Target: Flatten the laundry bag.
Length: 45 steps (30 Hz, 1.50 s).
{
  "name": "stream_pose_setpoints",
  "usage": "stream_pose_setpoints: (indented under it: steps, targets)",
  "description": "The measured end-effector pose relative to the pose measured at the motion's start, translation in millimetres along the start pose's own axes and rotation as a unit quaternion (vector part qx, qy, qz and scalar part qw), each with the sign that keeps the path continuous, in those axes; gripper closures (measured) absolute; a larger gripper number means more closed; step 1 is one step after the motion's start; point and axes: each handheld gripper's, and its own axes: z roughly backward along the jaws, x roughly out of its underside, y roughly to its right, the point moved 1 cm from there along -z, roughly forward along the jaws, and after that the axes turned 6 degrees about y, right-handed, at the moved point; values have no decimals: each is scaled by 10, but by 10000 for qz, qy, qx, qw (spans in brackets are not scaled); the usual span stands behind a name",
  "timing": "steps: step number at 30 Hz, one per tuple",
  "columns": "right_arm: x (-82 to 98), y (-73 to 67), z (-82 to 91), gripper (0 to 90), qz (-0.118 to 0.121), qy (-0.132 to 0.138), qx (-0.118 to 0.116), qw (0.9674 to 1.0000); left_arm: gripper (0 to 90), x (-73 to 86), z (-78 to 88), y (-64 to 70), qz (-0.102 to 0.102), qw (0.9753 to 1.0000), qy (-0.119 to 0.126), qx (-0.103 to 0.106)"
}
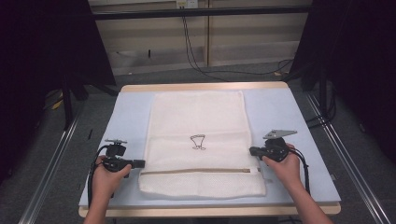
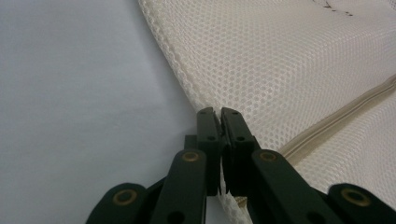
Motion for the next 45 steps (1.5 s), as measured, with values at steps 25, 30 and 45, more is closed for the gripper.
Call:
stream_pose_setpoints:
  steps: [25, 30, 45]
  targets:
    - [47, -40, 63, 874, 6, -19, -160, 9999, 859, -196, -244, -31, 6, 9984, 184, -525]
    - [47, -44, 66, 874, -9, -24, -169, 9999, 900, -191, -219, -17, 70, 9986, 120, -509]
    - [80, -35, 140, 873, -70, 33, -245, 9997, 900, -122, -152, 26, -18, 9988, 55, -486]
